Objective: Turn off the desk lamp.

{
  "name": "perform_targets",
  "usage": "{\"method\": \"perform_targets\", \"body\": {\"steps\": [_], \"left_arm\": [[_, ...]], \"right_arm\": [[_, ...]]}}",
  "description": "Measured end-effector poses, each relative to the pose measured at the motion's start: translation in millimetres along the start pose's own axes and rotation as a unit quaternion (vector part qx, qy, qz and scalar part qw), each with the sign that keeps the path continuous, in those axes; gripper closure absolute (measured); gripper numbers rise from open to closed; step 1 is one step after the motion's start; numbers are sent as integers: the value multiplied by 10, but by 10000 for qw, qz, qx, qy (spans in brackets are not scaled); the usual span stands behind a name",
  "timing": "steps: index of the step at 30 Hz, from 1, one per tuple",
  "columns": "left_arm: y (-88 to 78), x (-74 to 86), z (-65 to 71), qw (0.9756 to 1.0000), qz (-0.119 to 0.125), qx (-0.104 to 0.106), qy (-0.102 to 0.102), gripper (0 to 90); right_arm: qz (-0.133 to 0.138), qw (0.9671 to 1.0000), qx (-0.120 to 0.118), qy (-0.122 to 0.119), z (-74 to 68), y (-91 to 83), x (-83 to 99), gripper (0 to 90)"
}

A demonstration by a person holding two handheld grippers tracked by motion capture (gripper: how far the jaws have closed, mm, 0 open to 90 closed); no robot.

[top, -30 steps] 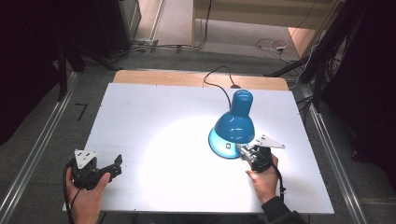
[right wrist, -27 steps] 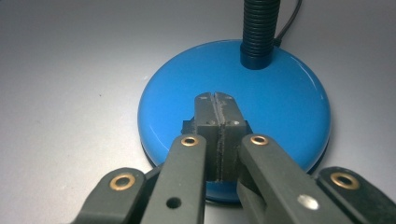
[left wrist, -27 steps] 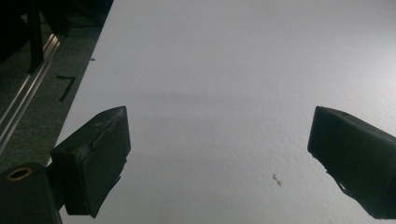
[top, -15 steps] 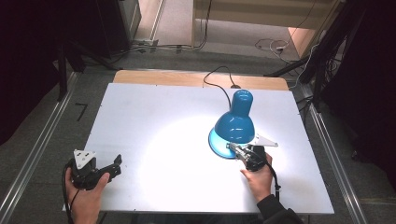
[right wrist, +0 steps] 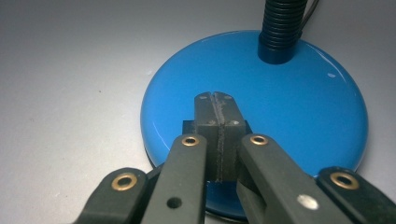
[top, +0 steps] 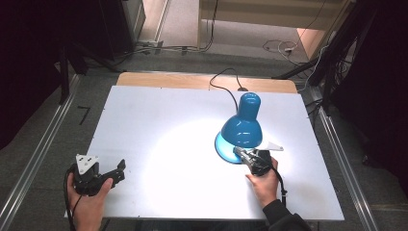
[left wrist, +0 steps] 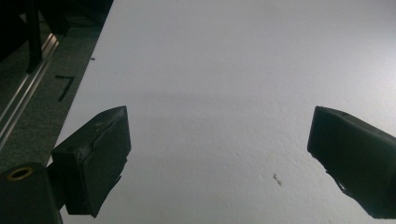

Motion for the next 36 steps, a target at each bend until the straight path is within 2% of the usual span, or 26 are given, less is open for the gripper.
{"method": "perform_targets", "body": {"steps": [17, 19, 20, 21, 23, 26, 28, 30, 36], "left_arm": [[-6, 2, 14, 10000, 1, 11, 20, 68], [-7, 2, 15, 10000, 2, 13, 19, 68], [-8, 1, 15, 10000, 5, 14, 22, 68], [-9, 2, 14, 10000, 1, 15, 27, 68], [-11, -2, 13, 10000, 19, 27, 8, 68], [-1, 1, 4, 10000, 10, 23, -2, 68], [0, -1, 2, 10000, 6, 24, -11, 68], [-9, -8, -2, 10000, 28, 36, 11, 68], [-9, -7, -8, 10000, 24, 35, -4, 68]], "right_arm": [[38, 9999, 54, -137, 12, 21, -21, 880], [53, 9998, 82, -166, 19, 27, -26, 880], [12, 9996, 222, -185, 44, 37, -20, 881], [60, 9996, 211, -183, 63, 41, -25, 881], [112, 9994, 317, -32, 104, 23, -33, 880], [97, 9997, 224, -66, 95, 23, -30, 880], [133, 9994, 317, -36, 117, 16, -32, 880], [123, 9995, 293, -20, 132, 5, -24, 880], [275, 9988, 308, 264, 263, -114, -42, 879]]}}
Point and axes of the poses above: each handheld gripper's, and its own axes: y roughly forward along the jaws, x roughly out of its underside, z roughly to its right, the point moved 8 cm from there along y, roughly forward along the jaws, and after that the axes turned 15 degrees about -x, right-handed, at the moved point
